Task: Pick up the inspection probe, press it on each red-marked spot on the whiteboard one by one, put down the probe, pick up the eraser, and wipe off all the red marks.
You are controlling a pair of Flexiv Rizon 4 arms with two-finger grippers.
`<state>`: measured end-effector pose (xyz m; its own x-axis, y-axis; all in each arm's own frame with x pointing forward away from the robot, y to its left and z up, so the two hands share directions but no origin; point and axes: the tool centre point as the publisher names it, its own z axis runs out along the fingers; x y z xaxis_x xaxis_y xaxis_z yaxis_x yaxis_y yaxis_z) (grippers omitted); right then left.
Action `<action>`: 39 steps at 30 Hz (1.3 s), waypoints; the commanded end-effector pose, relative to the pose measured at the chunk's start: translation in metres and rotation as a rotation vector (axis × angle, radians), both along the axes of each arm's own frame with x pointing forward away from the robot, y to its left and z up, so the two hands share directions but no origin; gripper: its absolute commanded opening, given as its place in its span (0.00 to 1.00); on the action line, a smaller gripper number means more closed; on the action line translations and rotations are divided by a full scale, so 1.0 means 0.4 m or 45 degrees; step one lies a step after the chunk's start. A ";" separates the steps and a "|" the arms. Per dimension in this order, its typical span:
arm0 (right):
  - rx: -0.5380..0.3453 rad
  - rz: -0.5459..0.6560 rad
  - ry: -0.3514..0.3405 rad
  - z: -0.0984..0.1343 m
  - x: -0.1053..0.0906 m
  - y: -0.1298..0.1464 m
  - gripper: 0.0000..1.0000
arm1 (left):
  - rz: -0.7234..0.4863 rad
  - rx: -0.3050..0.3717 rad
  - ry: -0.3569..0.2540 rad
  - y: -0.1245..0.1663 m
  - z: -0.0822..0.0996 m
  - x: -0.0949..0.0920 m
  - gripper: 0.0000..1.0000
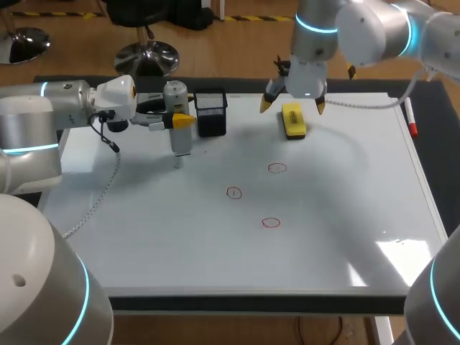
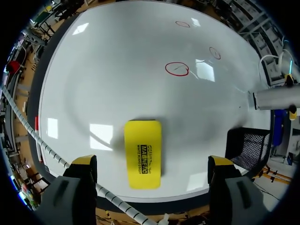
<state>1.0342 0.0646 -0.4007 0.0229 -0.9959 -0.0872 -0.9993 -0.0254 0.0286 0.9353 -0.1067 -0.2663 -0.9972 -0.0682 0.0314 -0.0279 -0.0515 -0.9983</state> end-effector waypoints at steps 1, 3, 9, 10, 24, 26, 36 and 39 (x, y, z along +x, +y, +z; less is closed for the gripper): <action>0.000 0.007 -0.001 -0.011 0.001 0.005 1.00 | 0.000 -0.001 -0.001 0.000 0.001 0.000 0.00; 0.001 0.009 0.003 -0.017 0.000 0.006 1.00 | 0.000 -0.001 -0.001 0.000 0.001 0.000 0.00; 0.004 0.004 0.011 -0.033 0.002 0.010 1.00 | 0.000 -0.001 -0.001 0.000 0.001 0.000 0.00; 0.004 0.005 0.013 -0.036 0.003 0.010 1.00 | 0.000 -0.001 -0.001 0.000 0.001 0.000 0.00; -0.008 -0.019 0.021 -0.054 0.010 -0.010 0.99 | 0.000 -0.001 -0.001 0.000 0.001 0.000 0.00; -0.010 -0.021 0.024 -0.057 0.008 -0.013 0.96 | 0.000 -0.001 -0.001 0.000 0.001 0.000 0.00; -0.012 -0.037 0.046 -0.076 0.006 -0.018 0.92 | 0.000 -0.001 -0.001 0.000 0.001 0.000 0.00; -0.013 -0.041 0.048 -0.080 0.007 -0.019 0.84 | 0.000 -0.001 -0.001 0.000 0.001 0.000 0.00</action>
<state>1.0338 0.0562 -0.4315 -0.0134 -0.9966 -0.0816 -0.9981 0.0084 0.0614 0.9353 -0.1067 -0.2663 -0.9972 -0.0682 0.0314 -0.0279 -0.0515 -0.9983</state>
